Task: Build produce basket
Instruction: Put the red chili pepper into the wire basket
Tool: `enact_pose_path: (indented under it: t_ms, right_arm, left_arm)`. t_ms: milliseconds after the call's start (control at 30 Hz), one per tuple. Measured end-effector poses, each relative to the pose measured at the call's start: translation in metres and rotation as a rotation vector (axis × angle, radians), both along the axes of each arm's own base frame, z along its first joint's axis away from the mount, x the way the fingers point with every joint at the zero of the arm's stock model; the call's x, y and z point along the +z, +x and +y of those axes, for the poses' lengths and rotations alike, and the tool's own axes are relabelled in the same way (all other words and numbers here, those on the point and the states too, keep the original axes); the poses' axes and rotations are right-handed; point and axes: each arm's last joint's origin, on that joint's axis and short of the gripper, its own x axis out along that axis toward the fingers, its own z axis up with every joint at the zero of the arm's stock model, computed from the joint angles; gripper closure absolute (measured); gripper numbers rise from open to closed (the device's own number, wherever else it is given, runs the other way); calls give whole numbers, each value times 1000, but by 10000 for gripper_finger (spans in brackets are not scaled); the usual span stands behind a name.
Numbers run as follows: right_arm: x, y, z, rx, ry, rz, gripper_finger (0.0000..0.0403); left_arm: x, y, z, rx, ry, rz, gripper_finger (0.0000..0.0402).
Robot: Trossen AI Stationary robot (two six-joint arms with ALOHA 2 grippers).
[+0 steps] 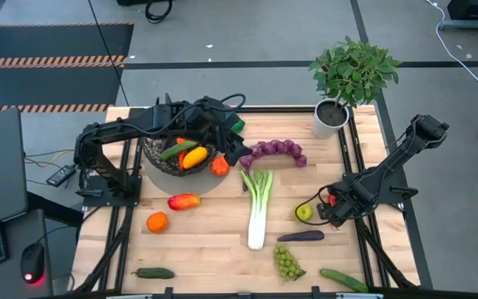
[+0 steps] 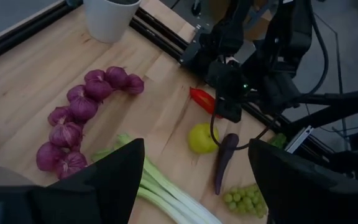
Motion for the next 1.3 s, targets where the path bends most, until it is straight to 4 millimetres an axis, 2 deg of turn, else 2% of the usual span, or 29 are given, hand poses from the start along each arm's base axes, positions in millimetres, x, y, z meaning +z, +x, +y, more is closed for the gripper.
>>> enact_pose_path:
  t_ms: [267, 500, 700, 1100, 1300]
  right_arm:
    - [-6, -1, -3, -18, -42, -22, 139]
    - [-17, -1, -1, -19, 33, -60, 160]
    - [-16, 1, 0, -16, 40, -84, 183]
    - [-11, 5, 3, 61, 89, -171, 273]
    - [0, 3, 1, 97, 117, -245, 284]
  left_arm:
    - [0, 0, -2, 14, -27, -7, 108]
    - [0, 1, -3, 21, -40, -8, 108]
    - [0, 1, -4, 20, -39, -8, 108]
    - [1, 0, 3, 5, 10, -6, 109]
    - [1, -2, 13, 33, 12, -8, 108]
